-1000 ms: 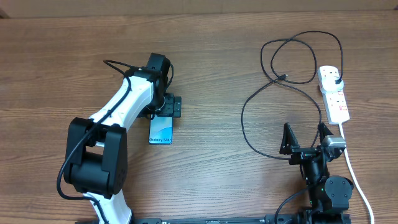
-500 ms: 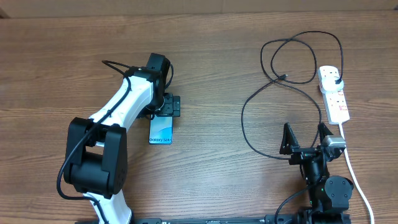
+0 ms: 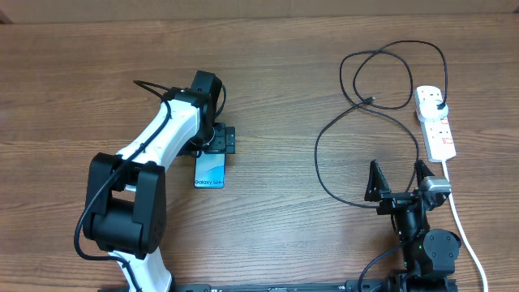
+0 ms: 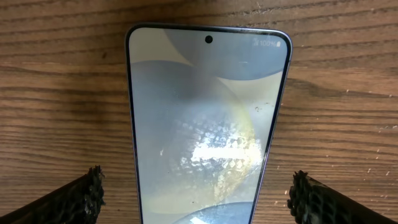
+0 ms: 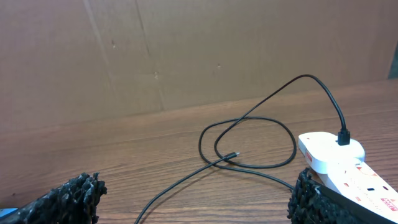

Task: Plug charger to phone and switch on socket
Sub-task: 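Close the left gripper on the smartphone's top edge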

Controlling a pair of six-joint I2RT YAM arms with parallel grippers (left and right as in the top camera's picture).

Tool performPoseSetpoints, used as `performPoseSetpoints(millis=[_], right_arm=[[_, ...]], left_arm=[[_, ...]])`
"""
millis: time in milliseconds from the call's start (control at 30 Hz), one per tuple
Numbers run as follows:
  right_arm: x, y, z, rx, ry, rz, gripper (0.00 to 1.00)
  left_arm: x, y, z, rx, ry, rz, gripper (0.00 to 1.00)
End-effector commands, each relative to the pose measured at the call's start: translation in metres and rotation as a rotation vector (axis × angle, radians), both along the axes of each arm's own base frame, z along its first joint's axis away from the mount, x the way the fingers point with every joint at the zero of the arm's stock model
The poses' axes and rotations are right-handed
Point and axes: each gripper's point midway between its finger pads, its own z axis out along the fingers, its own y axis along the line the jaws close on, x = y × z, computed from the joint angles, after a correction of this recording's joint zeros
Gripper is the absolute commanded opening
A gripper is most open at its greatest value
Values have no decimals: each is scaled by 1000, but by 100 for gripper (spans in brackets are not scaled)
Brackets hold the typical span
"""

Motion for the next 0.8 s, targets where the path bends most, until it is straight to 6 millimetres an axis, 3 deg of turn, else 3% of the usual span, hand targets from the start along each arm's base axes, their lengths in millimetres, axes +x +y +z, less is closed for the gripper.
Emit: performPoseSetpoints(millis=[0,367,767], right_arm=[[0,0,-2,3,-3,-1,100],[0,0,-2,3,-3,-1,100],[0,0,-2,3,-3,-1,100]], left_arm=[[-4,1,-6,-6,22,-9,100],[2,1,-11,0,-11,-66,100],[-13,4,-34,-1,8,-62,100]])
